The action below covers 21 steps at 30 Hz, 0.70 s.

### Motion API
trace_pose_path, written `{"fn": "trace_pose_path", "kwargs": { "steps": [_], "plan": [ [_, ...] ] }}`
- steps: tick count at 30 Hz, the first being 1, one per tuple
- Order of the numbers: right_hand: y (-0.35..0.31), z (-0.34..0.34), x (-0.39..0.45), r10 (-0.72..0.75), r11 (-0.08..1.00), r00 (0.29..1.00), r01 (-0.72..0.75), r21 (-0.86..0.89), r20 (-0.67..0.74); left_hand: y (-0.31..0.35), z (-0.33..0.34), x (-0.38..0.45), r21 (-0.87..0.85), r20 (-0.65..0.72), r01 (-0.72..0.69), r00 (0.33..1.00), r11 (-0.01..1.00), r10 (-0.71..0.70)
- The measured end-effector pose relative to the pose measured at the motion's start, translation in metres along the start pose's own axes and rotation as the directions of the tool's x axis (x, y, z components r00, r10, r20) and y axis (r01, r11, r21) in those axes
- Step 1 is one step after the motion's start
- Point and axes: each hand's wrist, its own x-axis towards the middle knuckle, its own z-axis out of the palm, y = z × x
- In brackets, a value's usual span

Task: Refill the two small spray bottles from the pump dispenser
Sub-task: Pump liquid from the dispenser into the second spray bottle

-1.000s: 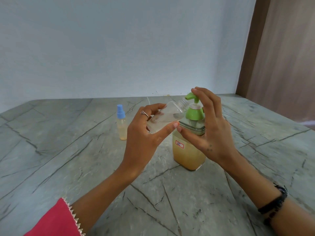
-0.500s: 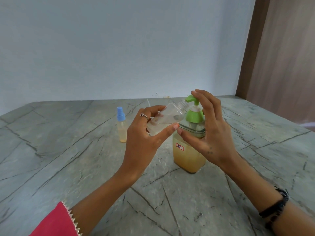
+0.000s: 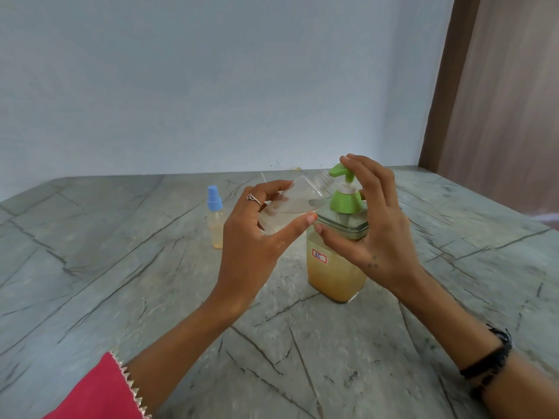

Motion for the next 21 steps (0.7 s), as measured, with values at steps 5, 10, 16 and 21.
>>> {"fn": "trace_pose_path", "kwargs": {
  "steps": [5,10,16,21],
  "plan": [
    [0.0022,0.0009,0.0002,0.009,0.998,1.000,-0.008,0.063,-0.018,-0.0008,0.0006,-0.0006,0.006,0.002,-0.013,1.000,1.000,0.013],
    [0.0021,0.0019,0.0045,-0.007,0.998,1.000,0.009,0.069,-0.023,0.0002,0.0019,-0.0016,0.006,0.011,-0.017,1.000,1.000,0.016],
    [0.0011,0.0018,0.0035,-0.004,0.998,1.000,0.006,0.065,-0.027,0.0007,0.0016,-0.0020,0.004,0.019,-0.029,0.999,1.000,0.029],
    [-0.0006,0.0035,0.0003,0.004,1.000,1.000,-0.004,0.008,-0.016,0.0015,0.0009,-0.0019,-0.017,0.016,-0.016,1.000,1.000,0.017]
  ]
}}
